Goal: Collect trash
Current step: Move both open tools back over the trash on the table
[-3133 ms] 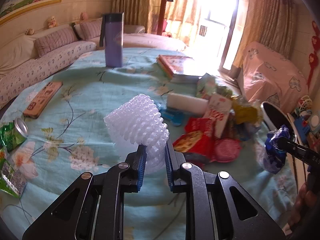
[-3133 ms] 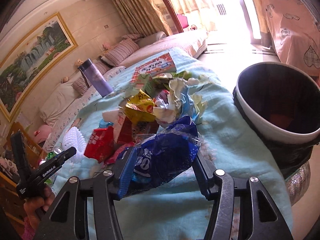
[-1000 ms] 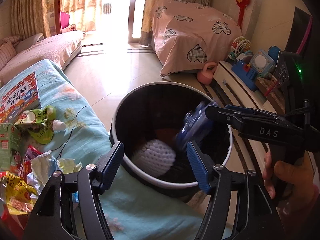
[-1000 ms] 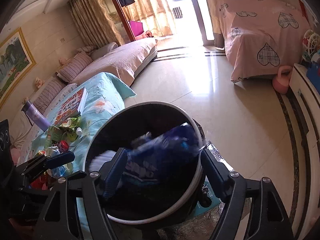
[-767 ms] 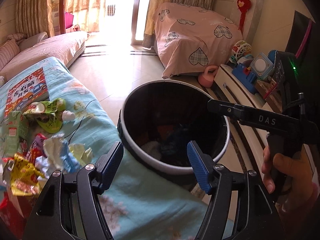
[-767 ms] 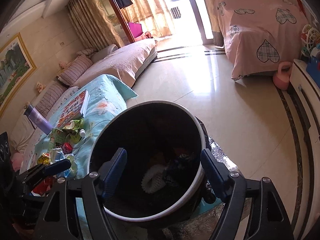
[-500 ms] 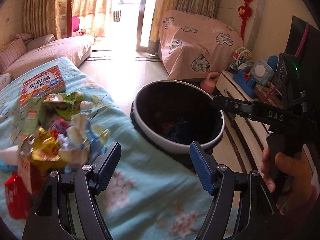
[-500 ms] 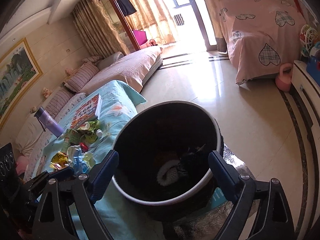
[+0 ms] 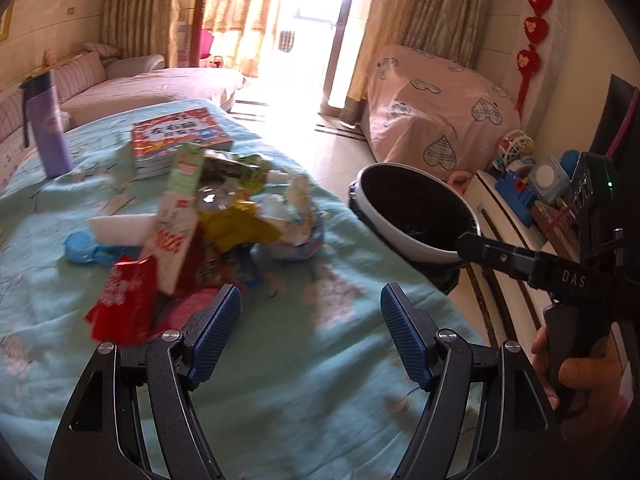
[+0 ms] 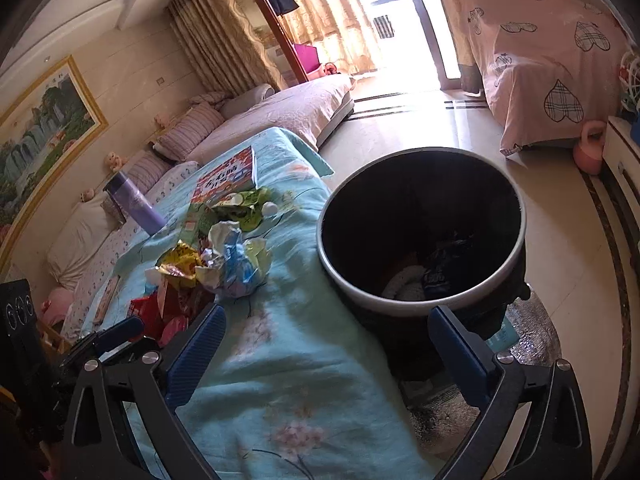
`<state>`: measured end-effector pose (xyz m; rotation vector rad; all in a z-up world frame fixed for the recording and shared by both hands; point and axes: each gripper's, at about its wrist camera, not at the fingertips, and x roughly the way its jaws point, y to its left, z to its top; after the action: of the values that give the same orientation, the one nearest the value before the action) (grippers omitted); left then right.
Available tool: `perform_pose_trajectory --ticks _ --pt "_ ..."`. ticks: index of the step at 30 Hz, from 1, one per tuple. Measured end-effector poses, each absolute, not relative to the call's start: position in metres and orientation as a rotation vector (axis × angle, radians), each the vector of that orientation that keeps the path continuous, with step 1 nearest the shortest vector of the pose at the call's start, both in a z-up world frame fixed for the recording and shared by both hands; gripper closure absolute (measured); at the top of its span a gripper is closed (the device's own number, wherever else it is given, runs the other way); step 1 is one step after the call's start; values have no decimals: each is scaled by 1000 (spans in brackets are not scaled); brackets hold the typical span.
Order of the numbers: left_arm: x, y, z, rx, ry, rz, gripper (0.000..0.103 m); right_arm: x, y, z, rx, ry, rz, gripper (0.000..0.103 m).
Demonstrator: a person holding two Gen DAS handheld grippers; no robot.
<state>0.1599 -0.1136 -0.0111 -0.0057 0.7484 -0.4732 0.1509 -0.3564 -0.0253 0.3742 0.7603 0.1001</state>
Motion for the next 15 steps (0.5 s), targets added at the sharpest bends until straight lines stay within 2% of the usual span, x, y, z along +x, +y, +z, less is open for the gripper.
perform_pose_trajectory --ticks 15 --pt "141 -35 -20 -82 741 -354 28 142 -281 -31 269 739 170 0"
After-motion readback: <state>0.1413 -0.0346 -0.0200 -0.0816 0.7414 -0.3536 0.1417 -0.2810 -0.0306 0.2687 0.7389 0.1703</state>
